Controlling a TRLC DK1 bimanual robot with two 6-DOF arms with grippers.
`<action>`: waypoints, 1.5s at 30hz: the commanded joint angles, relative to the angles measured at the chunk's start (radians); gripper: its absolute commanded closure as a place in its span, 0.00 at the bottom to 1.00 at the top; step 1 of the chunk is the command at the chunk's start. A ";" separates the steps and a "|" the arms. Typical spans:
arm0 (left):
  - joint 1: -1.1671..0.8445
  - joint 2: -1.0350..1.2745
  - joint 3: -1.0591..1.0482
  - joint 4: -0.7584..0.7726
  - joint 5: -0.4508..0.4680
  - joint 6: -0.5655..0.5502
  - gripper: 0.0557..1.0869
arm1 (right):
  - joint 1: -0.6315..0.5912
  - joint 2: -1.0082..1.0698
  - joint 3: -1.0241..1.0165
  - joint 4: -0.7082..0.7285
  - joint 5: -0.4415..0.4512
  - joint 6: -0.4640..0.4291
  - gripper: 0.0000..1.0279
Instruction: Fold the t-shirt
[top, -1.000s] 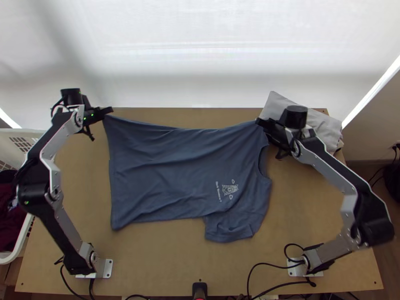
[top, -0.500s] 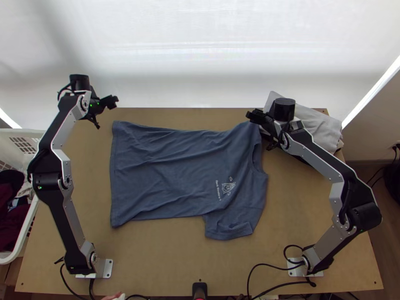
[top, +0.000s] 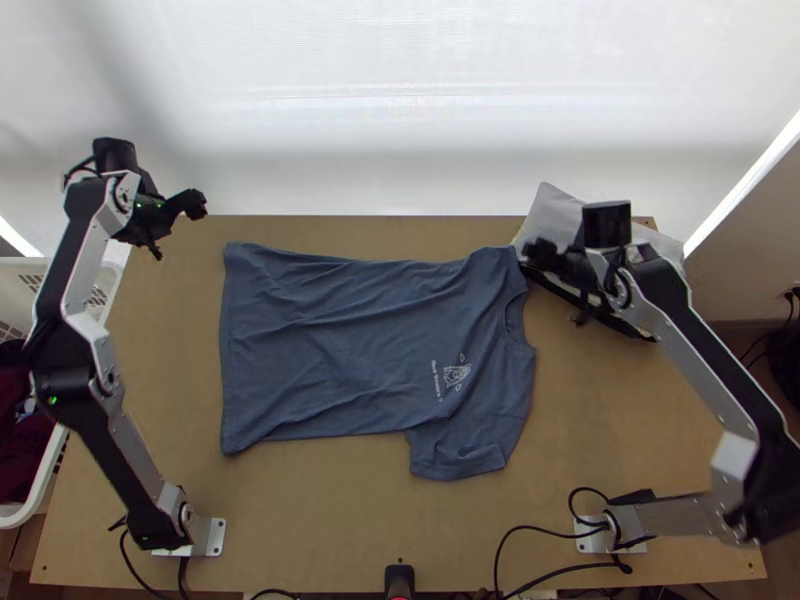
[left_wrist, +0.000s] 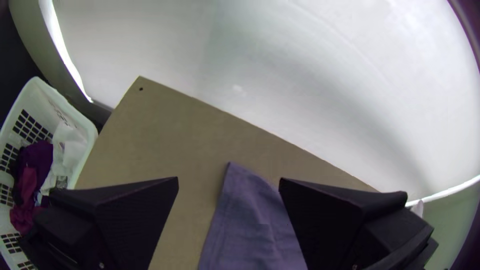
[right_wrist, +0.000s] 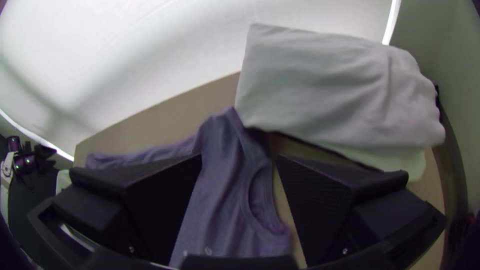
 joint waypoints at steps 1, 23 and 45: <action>-0.019 -0.163 -0.093 -0.015 0.014 0.031 0.05 | 0.022 -0.080 0.006 -0.149 -0.015 0.053 0.30; -0.131 -0.613 -0.500 -0.075 -0.009 0.213 0.05 | 0.056 -0.417 -0.602 -0.260 -0.220 0.069 0.32; -0.132 -0.752 -0.675 -0.063 -0.081 0.312 0.05 | 0.099 -0.238 -0.738 -0.030 -0.317 0.008 0.37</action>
